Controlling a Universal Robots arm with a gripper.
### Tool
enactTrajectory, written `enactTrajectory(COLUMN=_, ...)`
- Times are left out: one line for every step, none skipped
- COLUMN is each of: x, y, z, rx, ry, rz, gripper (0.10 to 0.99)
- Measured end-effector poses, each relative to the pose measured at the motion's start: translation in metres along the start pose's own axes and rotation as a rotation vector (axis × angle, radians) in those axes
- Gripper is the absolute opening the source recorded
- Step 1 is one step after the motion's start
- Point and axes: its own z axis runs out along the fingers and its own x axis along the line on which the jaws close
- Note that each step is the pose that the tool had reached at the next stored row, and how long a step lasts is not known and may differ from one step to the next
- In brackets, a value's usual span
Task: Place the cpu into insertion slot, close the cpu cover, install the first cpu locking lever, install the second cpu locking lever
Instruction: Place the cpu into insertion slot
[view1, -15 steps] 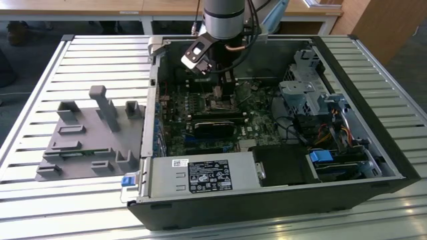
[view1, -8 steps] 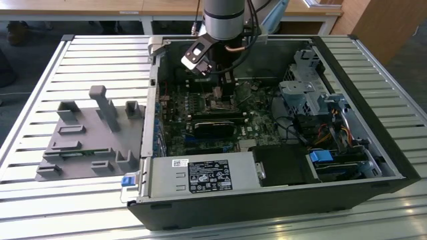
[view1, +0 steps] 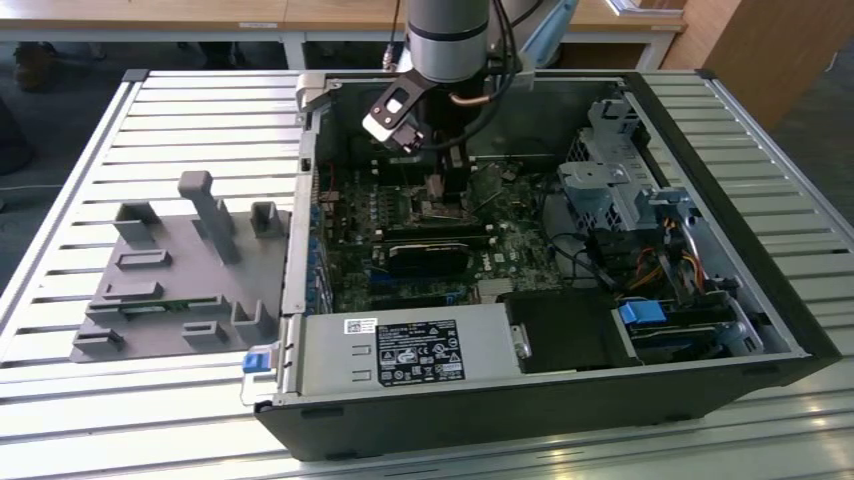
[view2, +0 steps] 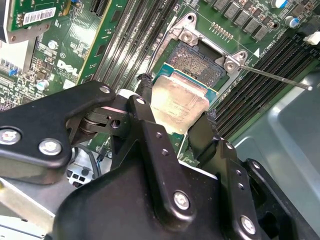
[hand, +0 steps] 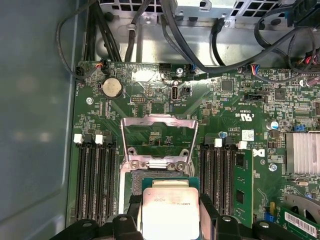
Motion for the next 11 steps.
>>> enactTrajectory(x=0.0, y=-0.0001, z=0.001, rx=0.0, ry=0.0, rz=0.0, gripper=0.541)
enactTrajectory(x=0.0, y=-0.0001, z=0.0012, rx=0.0, ry=0.0, rz=0.0, gripper=0.541)
enactTrajectory(x=0.0, y=-0.0001, z=0.0013, rx=0.0, ry=0.0, rz=0.0, gripper=0.541)
enactTrajectory(x=0.0, y=-0.0001, z=0.0015, rx=0.0, ry=0.0, rz=0.0, gripper=0.541)
enactTrajectory(x=0.0, y=-0.0002, z=0.0017, rx=0.0, ry=0.0, rz=0.0, gripper=0.541)
enactTrajectory(x=0.0, y=-0.0002, z=0.002, rx=0.0, ry=0.0001, rz=0.0, gripper=0.541)
enactTrajectory(x=0.0, y=-0.0002, z=0.0021, rx=0.0, ry=0.0, rz=0.0, gripper=0.541)
enactTrajectory(x=0.0, y=-0.0002, z=0.0024, rx=0.0, ry=0.0001, rz=0.0, gripper=0.541)
enactTrajectory(x=0.0, y=-0.0002, z=0.0026, rx=0.0, ry=0.0, rz=0.0, gripper=0.541)
enactTrajectory(x=0.0, y=-0.0002, z=0.0028, rx=0.0, ry=0.0, rz=0.0, gripper=0.541)
enactTrajectory(x=0.0, y=-0.0003, z=0.0029, rx=0.0, ry=0.0, rz=0.0, gripper=0.541)
